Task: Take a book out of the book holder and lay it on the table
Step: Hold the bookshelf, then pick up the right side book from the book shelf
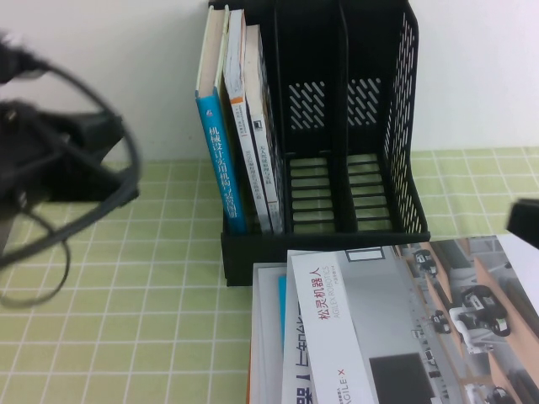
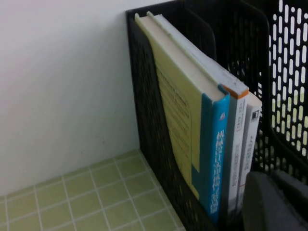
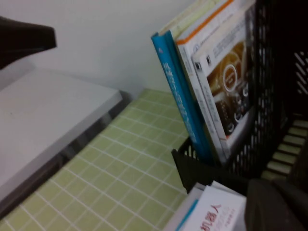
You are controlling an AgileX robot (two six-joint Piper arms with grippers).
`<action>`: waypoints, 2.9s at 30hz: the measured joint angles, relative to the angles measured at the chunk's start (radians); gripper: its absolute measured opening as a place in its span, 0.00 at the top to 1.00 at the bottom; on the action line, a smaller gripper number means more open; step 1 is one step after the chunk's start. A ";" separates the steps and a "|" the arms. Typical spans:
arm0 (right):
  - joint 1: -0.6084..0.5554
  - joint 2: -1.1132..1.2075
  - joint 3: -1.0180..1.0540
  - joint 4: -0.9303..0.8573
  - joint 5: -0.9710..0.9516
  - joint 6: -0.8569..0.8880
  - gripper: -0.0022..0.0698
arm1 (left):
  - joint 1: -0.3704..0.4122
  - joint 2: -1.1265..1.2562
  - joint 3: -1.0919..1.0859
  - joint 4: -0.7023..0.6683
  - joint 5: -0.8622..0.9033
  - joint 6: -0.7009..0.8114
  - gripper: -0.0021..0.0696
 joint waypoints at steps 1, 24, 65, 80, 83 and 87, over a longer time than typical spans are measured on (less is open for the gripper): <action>0.018 0.032 0.000 0.064 -0.016 -0.058 0.97 | 0.000 0.036 -0.039 0.000 0.019 0.036 0.97; 0.421 0.707 -0.397 0.454 -0.410 -0.632 0.75 | 0.041 0.626 -0.589 -0.494 0.282 0.843 0.97; 0.432 1.072 -0.764 0.467 -0.610 -0.598 0.49 | 0.049 0.651 -0.605 -0.374 0.284 0.682 0.97; 0.432 1.223 -0.903 0.467 -0.560 -0.594 0.73 | 0.049 0.651 -0.605 -0.379 0.284 0.682 0.97; 0.431 1.219 -0.905 0.469 -0.562 -0.592 0.80 | 0.049 0.653 -0.605 -0.391 0.284 0.682 0.97; 0.431 1.172 -0.903 0.474 -0.555 -0.585 0.80 | 0.049 0.653 -0.605 -0.400 0.284 0.682 0.97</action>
